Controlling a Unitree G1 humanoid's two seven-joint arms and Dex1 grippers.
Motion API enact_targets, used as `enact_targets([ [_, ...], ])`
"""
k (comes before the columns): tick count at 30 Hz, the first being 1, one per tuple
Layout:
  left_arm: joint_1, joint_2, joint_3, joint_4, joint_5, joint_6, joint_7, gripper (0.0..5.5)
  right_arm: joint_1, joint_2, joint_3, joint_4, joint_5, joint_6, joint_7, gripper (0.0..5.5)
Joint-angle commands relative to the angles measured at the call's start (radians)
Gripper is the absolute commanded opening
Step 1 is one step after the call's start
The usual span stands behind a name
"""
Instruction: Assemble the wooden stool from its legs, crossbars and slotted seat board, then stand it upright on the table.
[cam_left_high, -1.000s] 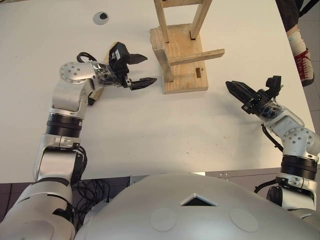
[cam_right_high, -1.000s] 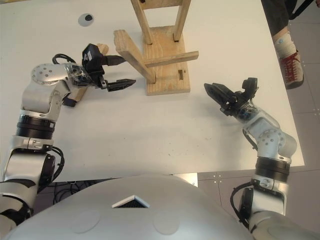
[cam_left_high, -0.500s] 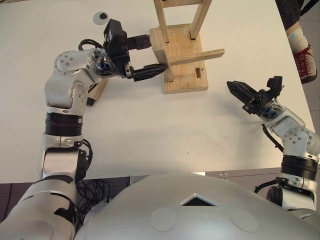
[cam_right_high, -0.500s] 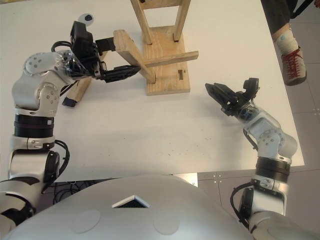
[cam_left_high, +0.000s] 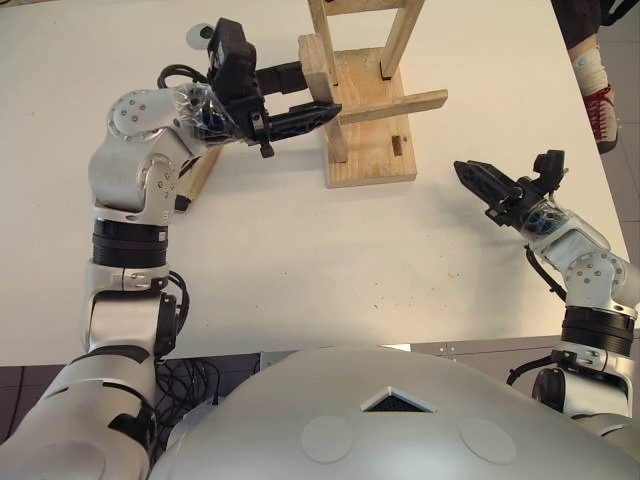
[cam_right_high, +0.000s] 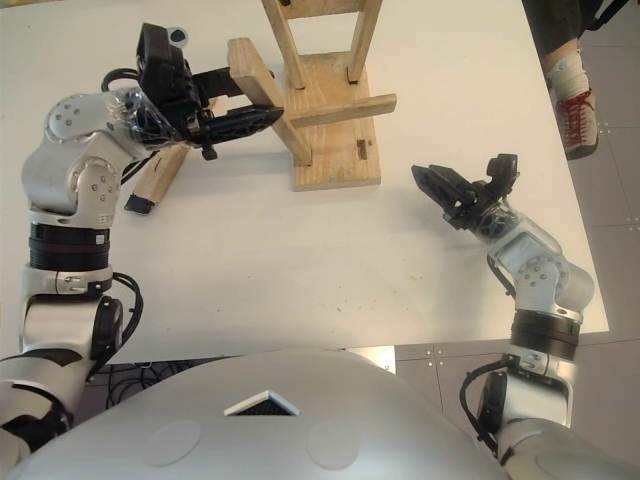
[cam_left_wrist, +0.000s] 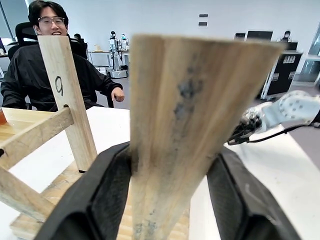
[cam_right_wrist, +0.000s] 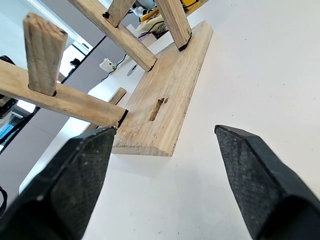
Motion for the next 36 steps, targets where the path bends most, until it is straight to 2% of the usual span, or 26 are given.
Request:
enact_targets([
  [1, -0.02, 0.026, -0.128, 0.1, 0.151, 0.009, -0.002, 2.06, -0.02, -0.005, -0.001, 0.01, -0.016, -0.018, 0.002, 3.63],
  [6, 0.001, 0.081, -0.242, 0.131, 0.226, 0.071, -0.021, 2.01, -0.021, -0.002, 0.003, 0.012, -0.019, -0.024, 0.002, 3.63],
  [15, -0.031, 0.089, -0.249, 0.158, 0.201, 0.136, -0.005, 2.01, -0.01, 0.023, 0.001, 0.014, -0.02, -0.042, -0.016, 3.63],
  [20, -0.07, 0.101, -0.175, 0.125, 0.195, 0.103, 0.057, 2.01, -0.004, 0.028, -0.007, 0.022, -0.017, -0.058, -0.023, 3.63],
  [21, -0.079, 0.104, -0.159, 0.121, 0.193, 0.1, 0.068, 2.38, 0.0, 0.03, -0.009, 0.021, -0.016, -0.062, -0.025, 3.63],
  [29, -0.062, 0.17, -0.043, 0.012, 0.186, 0.17, 0.105, 3.57, 0.007, 0.049, -0.021, 0.033, -0.022, -0.089, -0.033, 3.63],
  [30, -0.043, 0.176, -0.035, 0.041, 0.218, 0.162, 0.148, 3.75, 0.015, 0.052, -0.025, 0.029, -0.021, -0.093, -0.035, 3.63],
  [32, 0.015, 0.181, 0.0, 0.119, 0.283, 0.133, 0.265, 3.75, 0.034, 0.062, -0.032, 0.02, -0.023, -0.103, -0.039, 3.63],
  [36, 0.184, 0.125, 0.14, 0.131, 0.274, 0.112, 0.443, 3.75, 0.078, 0.074, -0.028, 0.003, -0.024, -0.117, -0.047, 3.63],
])
